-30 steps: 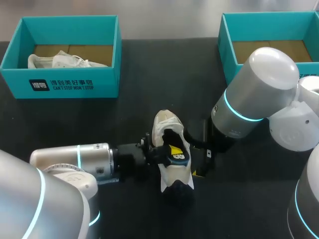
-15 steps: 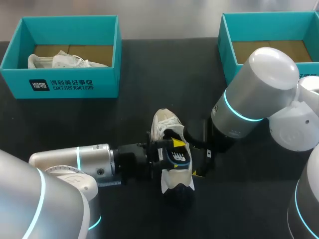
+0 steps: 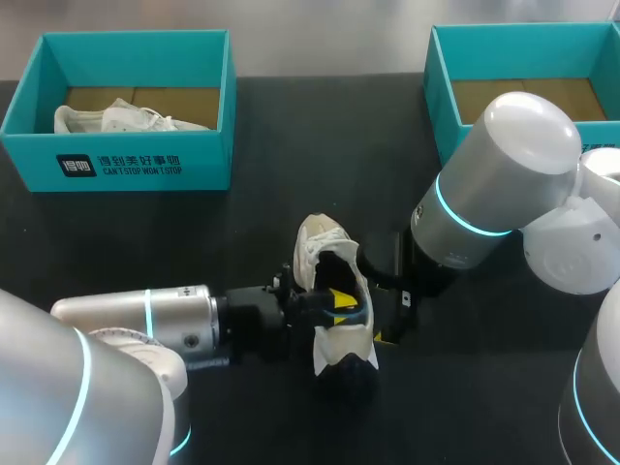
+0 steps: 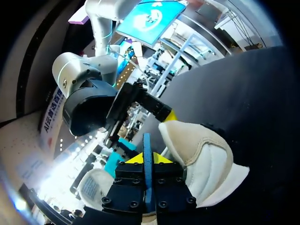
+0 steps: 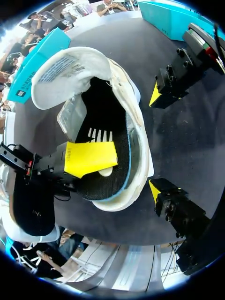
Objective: Take the shoe out of the shoebox, open the shoe tongue, remove and reinsert the insole, then place the shoe into the shoebox
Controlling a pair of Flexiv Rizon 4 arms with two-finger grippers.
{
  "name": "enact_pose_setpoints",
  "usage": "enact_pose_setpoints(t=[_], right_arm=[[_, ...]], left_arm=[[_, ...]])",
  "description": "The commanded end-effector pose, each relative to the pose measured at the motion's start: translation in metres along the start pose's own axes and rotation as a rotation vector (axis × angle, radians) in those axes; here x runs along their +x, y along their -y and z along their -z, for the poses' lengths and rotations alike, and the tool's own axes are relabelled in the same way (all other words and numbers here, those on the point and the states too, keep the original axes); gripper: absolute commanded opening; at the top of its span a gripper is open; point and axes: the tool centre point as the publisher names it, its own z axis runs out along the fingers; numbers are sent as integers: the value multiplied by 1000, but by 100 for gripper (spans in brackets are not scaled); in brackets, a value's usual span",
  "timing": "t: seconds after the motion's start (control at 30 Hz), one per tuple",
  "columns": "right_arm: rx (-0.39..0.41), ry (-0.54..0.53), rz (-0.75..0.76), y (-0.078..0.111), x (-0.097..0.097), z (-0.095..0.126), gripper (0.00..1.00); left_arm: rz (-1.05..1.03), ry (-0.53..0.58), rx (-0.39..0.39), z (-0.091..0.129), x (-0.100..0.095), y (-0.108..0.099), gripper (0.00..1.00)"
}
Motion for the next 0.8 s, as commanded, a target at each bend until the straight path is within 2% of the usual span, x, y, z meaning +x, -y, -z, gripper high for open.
enact_pose_setpoints(t=[0.03, 0.17, 0.4, 0.47, 0.57, 0.77, 0.8], right_arm=[[1, 1, 0, 0, 1, -1, 100], [1, 1, 0, 0, 1, -1, 100], [1, 1, 0, 0, 1, -1, 100], [1, 1, 0, 0, 1, -1, 100], [1, 1, 0, 0, 1, -1, 100], [1, 1, 0, 0, 1, -1, 100], [1, 1, 0, 0, 1, -1, 100]], left_arm=[[-15, -26, -12, -12, 0, -22, 0], [-16, -37, -47, -14, -1, -36, 0], [21, -9, -37, -8, -9, -22, 0], [45, -1, -30, -7, -10, -17, 36], [72, 9, -19, -5, -12, -9, 58], [101, 23, -1, 1, -15, 8, 64], [103, 24, 0, 2, -15, 8, 61]])
